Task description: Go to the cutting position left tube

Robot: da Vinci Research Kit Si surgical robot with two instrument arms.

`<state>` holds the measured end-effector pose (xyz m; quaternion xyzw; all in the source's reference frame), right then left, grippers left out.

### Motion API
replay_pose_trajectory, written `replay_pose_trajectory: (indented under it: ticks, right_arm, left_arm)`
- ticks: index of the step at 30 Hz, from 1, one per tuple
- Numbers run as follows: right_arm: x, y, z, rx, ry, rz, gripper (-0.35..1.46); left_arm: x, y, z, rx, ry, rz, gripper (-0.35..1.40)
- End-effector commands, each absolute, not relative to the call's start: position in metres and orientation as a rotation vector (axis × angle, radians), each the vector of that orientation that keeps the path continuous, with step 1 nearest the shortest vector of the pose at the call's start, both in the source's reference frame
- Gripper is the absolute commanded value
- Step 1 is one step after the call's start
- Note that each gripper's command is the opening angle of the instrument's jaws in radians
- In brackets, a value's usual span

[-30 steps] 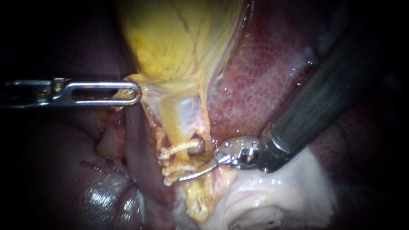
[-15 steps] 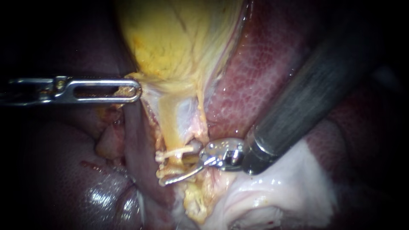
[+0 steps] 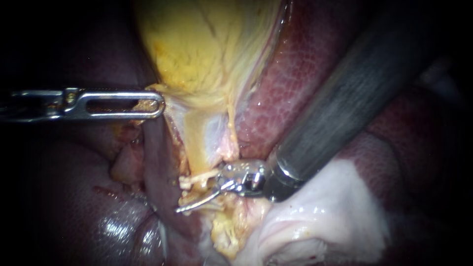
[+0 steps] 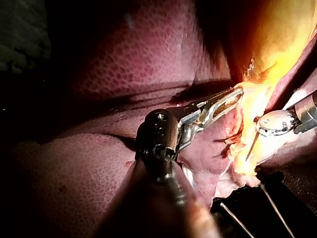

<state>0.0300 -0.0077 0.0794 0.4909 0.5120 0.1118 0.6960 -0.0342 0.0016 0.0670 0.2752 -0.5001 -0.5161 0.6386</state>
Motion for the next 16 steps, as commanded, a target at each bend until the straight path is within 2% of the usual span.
replay_pose_trajectory:
  ticks: [1,16]
  right_arm:
    - [0.0300,-0.0077,0.0794,1.098,1.141,0.249,1.35]
    - [0.0299,-0.0077,0.0795,1.100,1.141,0.246,1.35]
  left_arm:
    - [-0.0342,0.0016,0.0670,0.628,-1.141,-1.178,-0.35]
    - [-0.0342,0.0016,0.0669,0.628,-1.141,-1.179,-0.35]
